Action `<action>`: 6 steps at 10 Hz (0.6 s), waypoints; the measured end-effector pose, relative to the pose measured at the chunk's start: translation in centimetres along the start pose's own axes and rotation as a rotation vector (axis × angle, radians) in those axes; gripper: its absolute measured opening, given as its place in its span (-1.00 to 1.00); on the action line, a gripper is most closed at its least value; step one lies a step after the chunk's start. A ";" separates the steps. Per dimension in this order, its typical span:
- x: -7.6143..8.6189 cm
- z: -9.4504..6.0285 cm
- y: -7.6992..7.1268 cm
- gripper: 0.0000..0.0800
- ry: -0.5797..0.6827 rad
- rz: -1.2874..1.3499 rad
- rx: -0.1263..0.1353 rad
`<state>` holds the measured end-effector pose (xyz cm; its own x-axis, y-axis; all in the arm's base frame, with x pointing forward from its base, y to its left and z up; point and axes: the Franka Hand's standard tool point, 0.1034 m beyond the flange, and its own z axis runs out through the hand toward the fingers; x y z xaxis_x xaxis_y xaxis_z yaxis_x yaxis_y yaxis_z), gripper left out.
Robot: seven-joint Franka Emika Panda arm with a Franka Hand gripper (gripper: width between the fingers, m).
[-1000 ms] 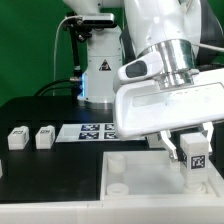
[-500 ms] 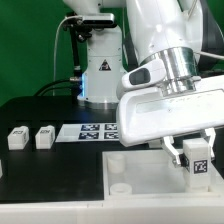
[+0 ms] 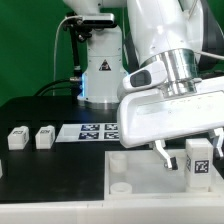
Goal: Assemble one leg
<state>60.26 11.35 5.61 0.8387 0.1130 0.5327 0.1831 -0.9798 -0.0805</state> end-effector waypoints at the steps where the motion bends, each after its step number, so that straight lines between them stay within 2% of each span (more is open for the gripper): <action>1: 0.0 0.0 0.0 0.55 0.000 0.000 0.000; 6: -0.1 0.1 0.0 0.62 -0.002 0.000 0.000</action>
Offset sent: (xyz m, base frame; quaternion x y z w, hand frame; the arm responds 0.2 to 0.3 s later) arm 0.0000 0.0000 0.0000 0.0000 0.0000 0.0000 1.0000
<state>60.21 11.35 5.50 0.8397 0.1130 0.5311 0.1831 -0.9798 -0.0809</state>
